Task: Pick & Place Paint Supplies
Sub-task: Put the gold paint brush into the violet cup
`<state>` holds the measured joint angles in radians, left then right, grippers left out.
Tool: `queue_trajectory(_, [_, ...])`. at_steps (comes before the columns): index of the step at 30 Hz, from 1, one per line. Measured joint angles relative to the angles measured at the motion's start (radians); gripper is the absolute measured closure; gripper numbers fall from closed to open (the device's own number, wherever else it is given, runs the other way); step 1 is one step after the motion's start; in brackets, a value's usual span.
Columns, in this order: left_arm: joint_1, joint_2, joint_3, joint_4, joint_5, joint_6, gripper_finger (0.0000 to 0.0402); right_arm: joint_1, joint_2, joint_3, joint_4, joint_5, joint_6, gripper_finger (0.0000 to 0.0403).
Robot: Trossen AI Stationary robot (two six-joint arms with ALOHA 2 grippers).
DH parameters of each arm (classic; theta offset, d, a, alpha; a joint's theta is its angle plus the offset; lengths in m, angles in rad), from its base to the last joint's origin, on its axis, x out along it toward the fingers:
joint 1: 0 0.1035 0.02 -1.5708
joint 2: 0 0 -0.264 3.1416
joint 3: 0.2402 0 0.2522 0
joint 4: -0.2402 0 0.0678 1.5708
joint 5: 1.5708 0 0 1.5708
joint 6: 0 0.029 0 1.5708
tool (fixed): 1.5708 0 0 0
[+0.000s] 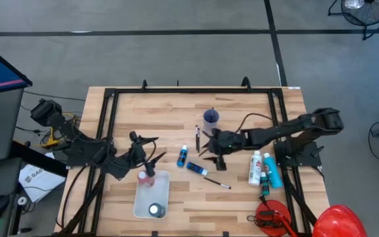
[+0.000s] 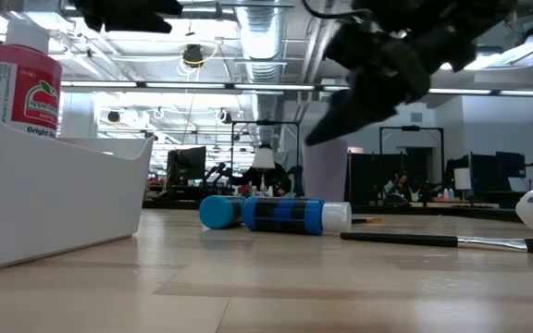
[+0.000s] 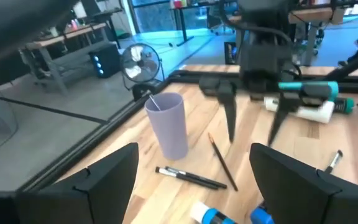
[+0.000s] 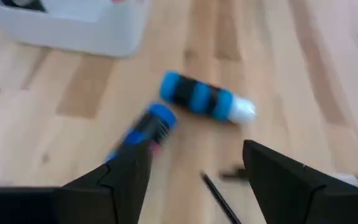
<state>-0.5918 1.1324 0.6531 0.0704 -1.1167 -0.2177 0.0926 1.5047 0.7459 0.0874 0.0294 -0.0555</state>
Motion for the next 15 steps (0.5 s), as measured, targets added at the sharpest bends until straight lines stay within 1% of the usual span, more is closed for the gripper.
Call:
queue_trajectory(3, [0.028, 0.0, -0.015, 0.004, 0.025, -0.018, 0.0101, -0.029, -0.095, -0.052, -0.117, -0.002, 0.038, 0.0159])
queue_trajectory(6, [0.057, 0.0, -0.029, 0.008, 0.062, -0.028, 0.0101, -0.094, -0.168, -0.112, -0.202, -0.003, 0.086, 0.0159])
queue_trajectory(10, [0.089, 0.0, -0.031, 0.016, 0.115, -0.03, 0.0101, -0.184, -0.218, -0.175, -0.211, 0.001, 0.1, 0.0159])
queue_trajectory(15, [0.11, 0.0, -0.031, 0.021, 0.149, -0.019, 0.0101, -0.24, -0.225, -0.191, -0.23, 0.001, 0.086, 0.0159])
